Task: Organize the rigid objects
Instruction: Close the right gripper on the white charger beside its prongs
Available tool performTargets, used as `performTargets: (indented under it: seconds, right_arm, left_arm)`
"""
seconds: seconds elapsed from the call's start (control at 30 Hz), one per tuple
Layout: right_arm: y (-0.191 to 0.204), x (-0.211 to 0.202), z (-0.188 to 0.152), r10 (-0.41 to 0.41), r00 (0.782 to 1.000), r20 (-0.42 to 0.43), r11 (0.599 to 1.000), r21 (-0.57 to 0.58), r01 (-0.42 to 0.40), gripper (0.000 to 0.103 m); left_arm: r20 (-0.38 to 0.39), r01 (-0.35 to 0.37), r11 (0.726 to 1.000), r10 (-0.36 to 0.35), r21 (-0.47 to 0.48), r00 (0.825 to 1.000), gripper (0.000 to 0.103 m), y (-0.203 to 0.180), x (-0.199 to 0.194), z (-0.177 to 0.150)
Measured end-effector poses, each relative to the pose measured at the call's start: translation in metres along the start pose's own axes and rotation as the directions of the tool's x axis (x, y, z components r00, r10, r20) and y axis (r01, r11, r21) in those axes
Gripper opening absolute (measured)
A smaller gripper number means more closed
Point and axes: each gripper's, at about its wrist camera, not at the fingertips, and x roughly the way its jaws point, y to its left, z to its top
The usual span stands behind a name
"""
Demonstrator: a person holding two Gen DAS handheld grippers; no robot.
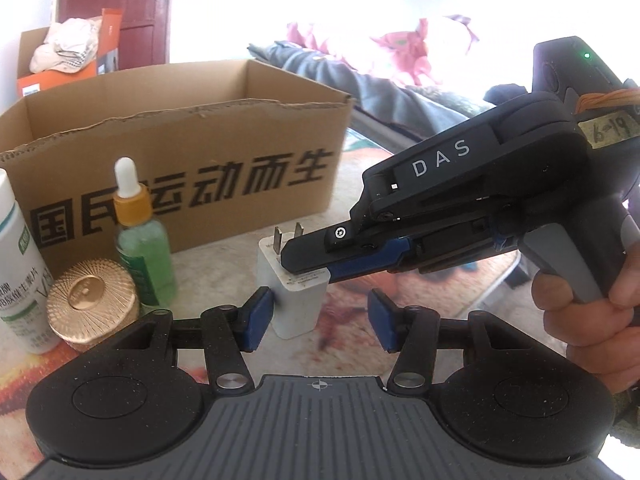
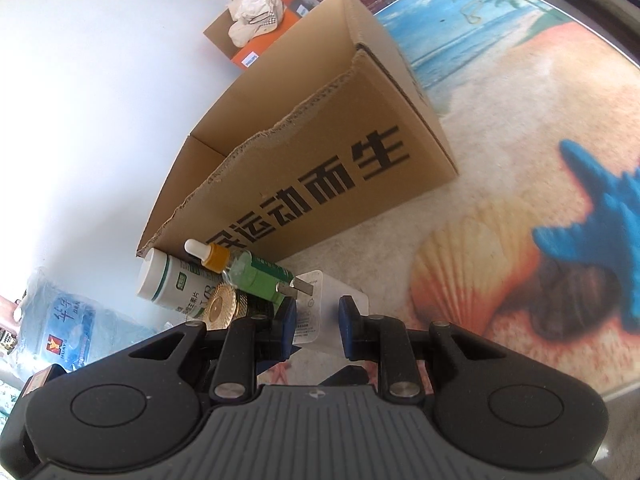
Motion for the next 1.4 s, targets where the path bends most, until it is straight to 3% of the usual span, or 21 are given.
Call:
performTargets:
  seconds: [0.33, 0.63, 1.03, 1.2, 1.4]
  right_arm:
    - [-0.005, -0.017, -0.019, -0.001, 1.0, 0.007, 0.999, 0.049, 0.001, 0.025]
    - [0.0, -0.018, -0.025, -0.027, 0.999, 0.022, 1.0, 0.014, 0.027, 0.026]
    - [0.007, -0.016, -0.024, -0.059, 0.997, 0.041, 0.998, -0.02, 0.06, 0.026]
    - [0.005, -0.015, -0.023, -0.055, 0.998, 0.042, 0.998, -0.016, 0.055, 0.026]
    - [0.004, -0.017, -0.023, -0.063, 0.997, 0.053, 0.998, -0.016, 0.064, 0.026]
  left_arm:
    - [-0.009, 0.034, 0.999, -0.034, 0.02, 0.999, 0.052, -0.007, -0.008, -0.004]
    - [-0.005, 0.028, 0.999, -0.027, 0.026, 1.0, 0.052, -0.01, -0.006, -0.007]
    - [-0.038, -0.058, 0.994, 0.061, 0.09, 0.997, 0.051, -0.011, 0.017, -0.005]
    - [-0.046, -0.081, 0.992, 0.086, 0.096, 0.995, 0.039, -0.013, 0.021, -0.006]
    - [-0.047, -0.086, 0.992, 0.09, 0.094, 0.995, 0.038, -0.012, 0.02, -0.006]
